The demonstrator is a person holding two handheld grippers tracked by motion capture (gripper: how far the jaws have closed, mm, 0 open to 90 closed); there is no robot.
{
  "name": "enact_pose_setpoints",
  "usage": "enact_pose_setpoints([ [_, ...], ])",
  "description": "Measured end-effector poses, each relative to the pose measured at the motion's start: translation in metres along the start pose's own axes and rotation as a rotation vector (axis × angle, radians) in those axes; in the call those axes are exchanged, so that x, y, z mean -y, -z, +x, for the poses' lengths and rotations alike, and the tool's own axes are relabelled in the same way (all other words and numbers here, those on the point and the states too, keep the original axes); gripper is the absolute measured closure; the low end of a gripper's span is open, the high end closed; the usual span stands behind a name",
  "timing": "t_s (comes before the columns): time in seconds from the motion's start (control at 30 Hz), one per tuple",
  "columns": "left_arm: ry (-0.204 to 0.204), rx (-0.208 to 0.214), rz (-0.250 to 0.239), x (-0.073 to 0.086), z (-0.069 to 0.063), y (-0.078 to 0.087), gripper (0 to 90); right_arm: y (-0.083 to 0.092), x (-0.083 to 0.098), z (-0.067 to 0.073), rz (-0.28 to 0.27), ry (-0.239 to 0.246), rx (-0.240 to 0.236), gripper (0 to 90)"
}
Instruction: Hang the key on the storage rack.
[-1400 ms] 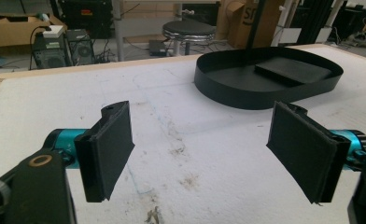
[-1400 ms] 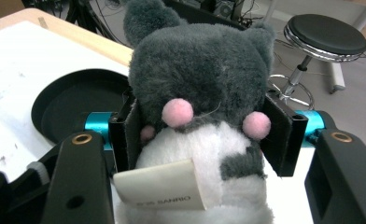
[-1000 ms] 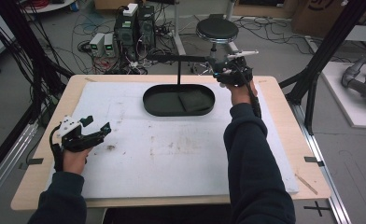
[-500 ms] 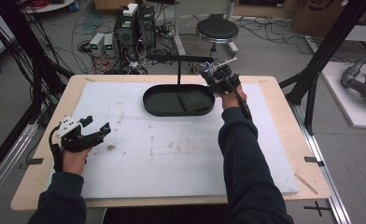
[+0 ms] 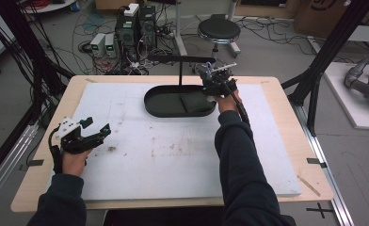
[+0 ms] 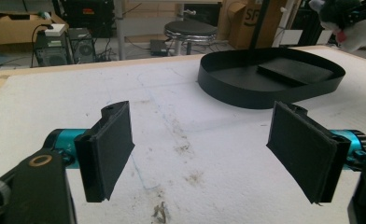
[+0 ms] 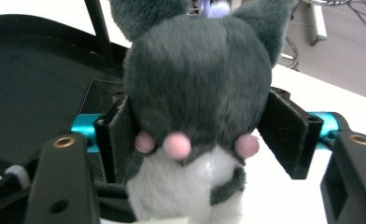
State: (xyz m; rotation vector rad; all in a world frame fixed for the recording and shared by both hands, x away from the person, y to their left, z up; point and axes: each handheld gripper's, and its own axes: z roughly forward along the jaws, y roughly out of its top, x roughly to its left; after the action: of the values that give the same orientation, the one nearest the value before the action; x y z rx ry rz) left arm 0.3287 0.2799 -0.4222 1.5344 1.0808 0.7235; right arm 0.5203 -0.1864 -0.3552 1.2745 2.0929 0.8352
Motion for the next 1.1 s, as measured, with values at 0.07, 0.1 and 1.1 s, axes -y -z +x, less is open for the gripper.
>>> enact_pose_setpoints([
  [0.07, -0.002, 0.002, 0.001, 0.000, 0.000, 0.000, 21.7, 0.002, 0.003, -0.004, 0.004, -0.013, -0.006, 28.5],
  [0.1, -0.001, 0.004, 0.001, 0.000, -0.001, 0.000, 21.7, 0.004, 0.004, -0.006, 0.003, -0.020, -0.011, 28.2],
  [1.1, -0.003, 0.023, 0.006, 0.000, -0.008, -0.006, 21.7, 0.119, 0.142, -0.035, -0.197, 0.036, -0.145, 23.0],
])
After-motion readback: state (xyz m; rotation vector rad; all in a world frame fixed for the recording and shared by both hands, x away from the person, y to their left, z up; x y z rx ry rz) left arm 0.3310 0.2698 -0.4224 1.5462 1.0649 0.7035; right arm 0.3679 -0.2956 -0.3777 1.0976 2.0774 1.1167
